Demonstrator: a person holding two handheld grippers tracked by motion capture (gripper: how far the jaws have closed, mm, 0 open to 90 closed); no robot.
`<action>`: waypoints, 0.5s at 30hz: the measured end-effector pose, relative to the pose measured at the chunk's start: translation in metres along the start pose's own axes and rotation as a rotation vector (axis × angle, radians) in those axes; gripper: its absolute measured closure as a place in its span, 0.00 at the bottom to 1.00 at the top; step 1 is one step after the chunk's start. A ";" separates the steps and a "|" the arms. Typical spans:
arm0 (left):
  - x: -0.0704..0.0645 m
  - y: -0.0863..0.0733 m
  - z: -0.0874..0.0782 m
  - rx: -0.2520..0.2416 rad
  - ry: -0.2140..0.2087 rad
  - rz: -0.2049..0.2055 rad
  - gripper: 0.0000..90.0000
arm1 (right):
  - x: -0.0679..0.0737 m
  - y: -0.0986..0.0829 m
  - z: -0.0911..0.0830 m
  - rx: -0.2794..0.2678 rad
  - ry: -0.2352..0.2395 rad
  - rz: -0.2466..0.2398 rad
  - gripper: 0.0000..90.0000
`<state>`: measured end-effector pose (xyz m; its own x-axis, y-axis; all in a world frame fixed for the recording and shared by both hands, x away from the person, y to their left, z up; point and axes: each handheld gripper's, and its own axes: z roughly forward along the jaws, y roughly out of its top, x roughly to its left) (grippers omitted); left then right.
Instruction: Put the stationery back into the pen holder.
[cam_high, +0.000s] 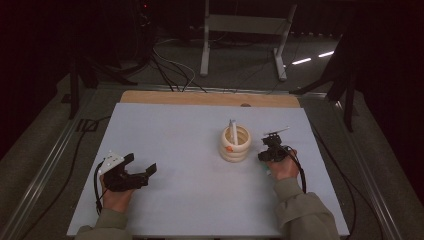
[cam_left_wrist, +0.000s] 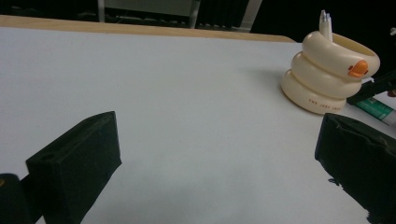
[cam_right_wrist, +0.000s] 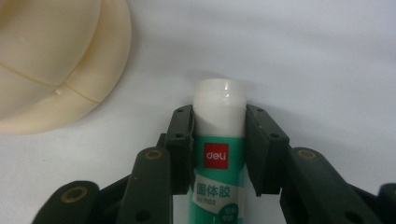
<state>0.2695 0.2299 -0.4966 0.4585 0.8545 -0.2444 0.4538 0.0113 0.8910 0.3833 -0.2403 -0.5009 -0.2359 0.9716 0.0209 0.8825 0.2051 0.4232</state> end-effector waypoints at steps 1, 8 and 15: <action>0.000 0.000 0.000 -0.001 0.000 -0.002 0.01 | 0.000 0.000 0.000 -0.001 0.001 -0.001 0.73; 0.001 0.000 0.000 0.004 0.001 -0.004 0.01 | -0.003 -0.002 -0.003 -0.019 0.027 0.012 0.73; 0.002 -0.001 0.000 0.004 0.002 -0.008 0.01 | -0.002 -0.003 -0.011 -0.054 0.046 -0.001 0.73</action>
<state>0.2703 0.2313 -0.4980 0.4531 0.8555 -0.2507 0.4603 0.0163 0.8876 0.3767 -0.2445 -0.4922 -0.2561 0.9647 0.0620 0.8593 0.1978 0.4717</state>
